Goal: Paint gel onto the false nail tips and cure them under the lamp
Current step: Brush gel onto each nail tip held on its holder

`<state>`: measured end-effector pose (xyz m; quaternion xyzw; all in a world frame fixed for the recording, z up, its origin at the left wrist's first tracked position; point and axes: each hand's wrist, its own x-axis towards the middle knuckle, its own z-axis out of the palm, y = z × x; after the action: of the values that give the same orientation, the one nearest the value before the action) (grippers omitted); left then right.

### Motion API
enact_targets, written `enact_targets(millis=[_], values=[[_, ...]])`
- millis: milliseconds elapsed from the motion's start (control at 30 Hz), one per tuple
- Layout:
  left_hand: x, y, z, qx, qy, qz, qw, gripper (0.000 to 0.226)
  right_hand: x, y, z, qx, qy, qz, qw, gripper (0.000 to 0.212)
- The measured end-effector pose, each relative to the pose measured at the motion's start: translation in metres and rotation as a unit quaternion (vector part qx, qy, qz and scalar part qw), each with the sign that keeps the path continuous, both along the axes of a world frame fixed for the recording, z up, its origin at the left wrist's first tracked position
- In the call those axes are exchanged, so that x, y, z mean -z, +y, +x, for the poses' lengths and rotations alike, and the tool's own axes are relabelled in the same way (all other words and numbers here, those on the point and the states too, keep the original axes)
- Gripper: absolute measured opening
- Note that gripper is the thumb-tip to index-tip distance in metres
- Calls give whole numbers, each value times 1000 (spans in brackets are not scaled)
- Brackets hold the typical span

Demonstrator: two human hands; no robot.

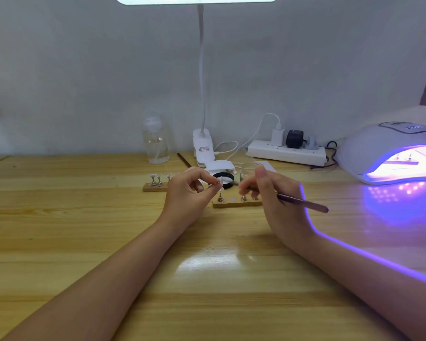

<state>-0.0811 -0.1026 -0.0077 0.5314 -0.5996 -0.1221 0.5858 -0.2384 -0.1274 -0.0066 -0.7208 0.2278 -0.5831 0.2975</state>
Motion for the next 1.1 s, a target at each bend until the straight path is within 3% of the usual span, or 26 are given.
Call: enact_targets(millis=[167,300,467,600,767,967,1100], values=[[-1,1,0,3,4,2,1000,24,1,0,-1,-12,50,-3,999,32],[-1,1,0,0,12,0,1000,25,1,3,-1,-64,22,17,998,42],[0,0,2,4,26,6,1000,22,-1,0,-2,14,32,-23,999,12],[1,0,2,13,35,3,999,22,2,-2,-1,40,87,-82,992,8],[2,-2,3,17,38,7,999,23,4,-4,-3,25,107,-87,990,33],[2,-3,3,18,41,9,999,24,6,-2,-1,-21,89,-79,993,39],[2,-3,3,21,42,10,999,24,6,-3,-2,11,86,-71,994,36]])
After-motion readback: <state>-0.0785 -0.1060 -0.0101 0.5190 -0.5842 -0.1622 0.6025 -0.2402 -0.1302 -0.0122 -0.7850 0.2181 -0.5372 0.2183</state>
